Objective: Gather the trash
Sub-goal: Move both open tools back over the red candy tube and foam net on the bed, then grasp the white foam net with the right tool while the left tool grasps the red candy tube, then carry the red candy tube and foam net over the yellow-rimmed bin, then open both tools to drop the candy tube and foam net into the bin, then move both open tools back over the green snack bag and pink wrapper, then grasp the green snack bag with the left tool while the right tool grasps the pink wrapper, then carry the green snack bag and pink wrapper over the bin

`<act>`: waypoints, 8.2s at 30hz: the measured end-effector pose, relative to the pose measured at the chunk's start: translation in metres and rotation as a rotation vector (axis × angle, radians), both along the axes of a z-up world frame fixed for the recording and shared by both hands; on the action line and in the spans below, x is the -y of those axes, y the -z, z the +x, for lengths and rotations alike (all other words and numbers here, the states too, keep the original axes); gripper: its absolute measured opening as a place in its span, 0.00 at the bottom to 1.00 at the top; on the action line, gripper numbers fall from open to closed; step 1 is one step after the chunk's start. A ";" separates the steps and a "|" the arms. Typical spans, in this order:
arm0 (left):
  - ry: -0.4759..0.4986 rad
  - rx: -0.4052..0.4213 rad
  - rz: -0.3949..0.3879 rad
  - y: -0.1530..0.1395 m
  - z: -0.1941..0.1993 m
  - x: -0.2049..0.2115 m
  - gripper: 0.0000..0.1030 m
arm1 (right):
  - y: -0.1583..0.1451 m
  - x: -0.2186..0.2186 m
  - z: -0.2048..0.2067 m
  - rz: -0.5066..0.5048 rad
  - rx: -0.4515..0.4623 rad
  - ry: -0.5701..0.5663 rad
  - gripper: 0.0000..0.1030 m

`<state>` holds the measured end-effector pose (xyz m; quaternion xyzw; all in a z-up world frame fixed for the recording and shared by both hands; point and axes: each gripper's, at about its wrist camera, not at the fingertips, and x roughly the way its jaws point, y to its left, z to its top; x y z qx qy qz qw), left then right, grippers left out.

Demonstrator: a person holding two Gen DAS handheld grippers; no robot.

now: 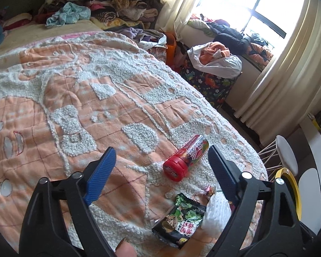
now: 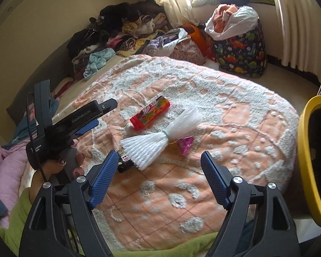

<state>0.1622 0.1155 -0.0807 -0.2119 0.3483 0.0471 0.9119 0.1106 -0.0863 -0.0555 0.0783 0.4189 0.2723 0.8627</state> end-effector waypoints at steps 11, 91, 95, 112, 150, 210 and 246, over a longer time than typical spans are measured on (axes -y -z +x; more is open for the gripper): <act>0.066 -0.025 -0.065 0.016 0.013 -0.002 0.55 | 0.029 -0.036 0.028 -0.012 -0.087 -0.027 0.64; 0.370 0.138 0.078 -0.055 -0.005 0.143 0.28 | -0.023 0.107 -0.001 0.052 0.080 0.089 0.10; 0.395 0.146 0.084 -0.058 -0.007 0.155 0.28 | -0.023 0.119 0.001 0.054 0.086 0.114 0.10; 0.535 0.146 0.114 -0.058 -0.008 0.224 0.28 | -0.015 0.206 0.014 0.065 0.050 0.279 0.10; 0.550 0.098 0.123 -0.027 0.005 0.267 0.81 | 0.005 0.258 0.020 -0.007 0.043 0.368 0.52; 0.291 -0.055 0.036 0.020 -0.040 0.099 0.13 | 0.021 0.093 0.043 0.066 -0.005 0.087 0.14; 0.685 0.063 0.127 -0.028 -0.026 0.283 0.13 | 0.007 0.291 0.010 0.133 0.024 0.529 0.14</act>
